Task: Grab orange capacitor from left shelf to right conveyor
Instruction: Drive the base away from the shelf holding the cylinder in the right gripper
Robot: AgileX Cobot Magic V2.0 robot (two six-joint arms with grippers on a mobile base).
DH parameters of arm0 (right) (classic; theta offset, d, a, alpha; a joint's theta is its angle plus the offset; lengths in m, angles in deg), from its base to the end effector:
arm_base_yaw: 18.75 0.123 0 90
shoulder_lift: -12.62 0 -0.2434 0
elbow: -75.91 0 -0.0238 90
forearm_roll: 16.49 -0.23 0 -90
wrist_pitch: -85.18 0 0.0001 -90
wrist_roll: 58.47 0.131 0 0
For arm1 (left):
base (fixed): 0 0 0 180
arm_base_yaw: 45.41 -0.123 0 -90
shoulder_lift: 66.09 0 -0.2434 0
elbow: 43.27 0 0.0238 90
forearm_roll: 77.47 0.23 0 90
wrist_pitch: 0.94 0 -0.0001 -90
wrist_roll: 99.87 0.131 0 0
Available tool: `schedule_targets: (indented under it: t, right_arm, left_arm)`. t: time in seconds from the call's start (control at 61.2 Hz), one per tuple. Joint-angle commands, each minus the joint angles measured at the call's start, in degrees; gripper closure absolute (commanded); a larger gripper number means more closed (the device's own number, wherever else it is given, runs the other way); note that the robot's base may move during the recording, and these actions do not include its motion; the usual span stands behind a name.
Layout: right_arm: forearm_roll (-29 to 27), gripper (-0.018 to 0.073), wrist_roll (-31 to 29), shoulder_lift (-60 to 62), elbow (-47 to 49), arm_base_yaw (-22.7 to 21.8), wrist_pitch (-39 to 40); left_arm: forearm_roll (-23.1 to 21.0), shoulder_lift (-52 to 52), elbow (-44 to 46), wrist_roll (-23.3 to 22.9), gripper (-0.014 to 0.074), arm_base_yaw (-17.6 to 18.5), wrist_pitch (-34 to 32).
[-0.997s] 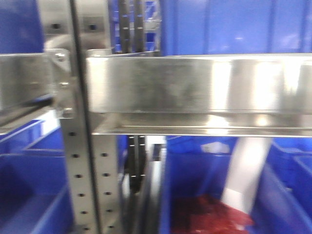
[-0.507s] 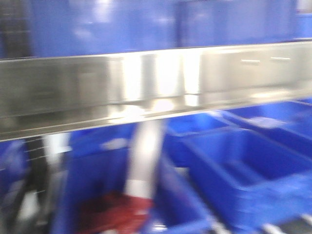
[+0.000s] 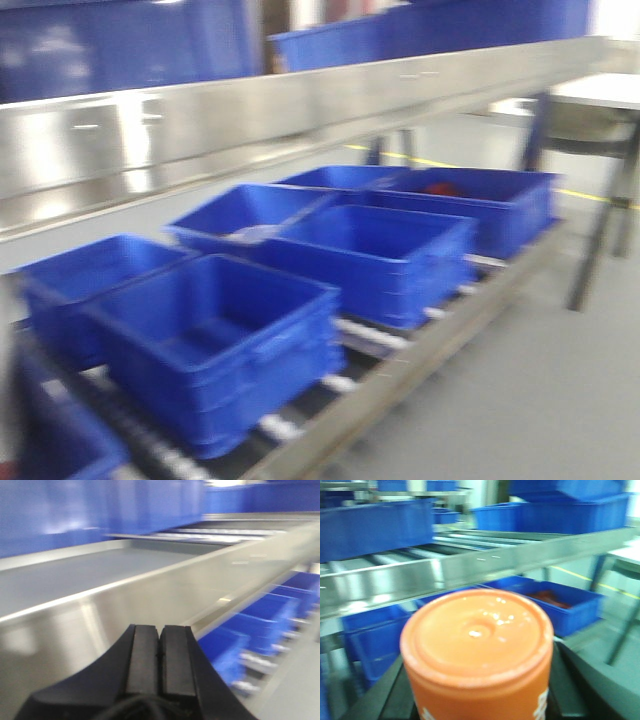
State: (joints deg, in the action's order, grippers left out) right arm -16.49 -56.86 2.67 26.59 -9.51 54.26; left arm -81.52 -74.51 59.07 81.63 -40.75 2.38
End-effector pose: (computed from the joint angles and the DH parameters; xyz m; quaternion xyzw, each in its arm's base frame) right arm 0.0758 0.0123 0.3025 -0.0471 0.7067 0.0667 0.7028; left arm 0.1176 -0.0101 0.1994 0.0144 0.7032 -0.0461 0.7094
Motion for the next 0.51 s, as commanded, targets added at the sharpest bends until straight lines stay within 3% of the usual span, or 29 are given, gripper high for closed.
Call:
schedule_targets:
  t: [0.0,0.49]
  right_arm:
    - [0.3,0.0433,-0.3,-0.9,1.6,-0.4,5.1]
    - [0.3,0.0433,-0.3,-0.9,1.6,-0.4,5.1]
  left_arm:
    - [-0.2,0.7,0.3,-0.1,0.0723,0.0,-5.0]
    - [-0.2,0.7,0.3,-0.1,0.0723,0.0,-5.0]
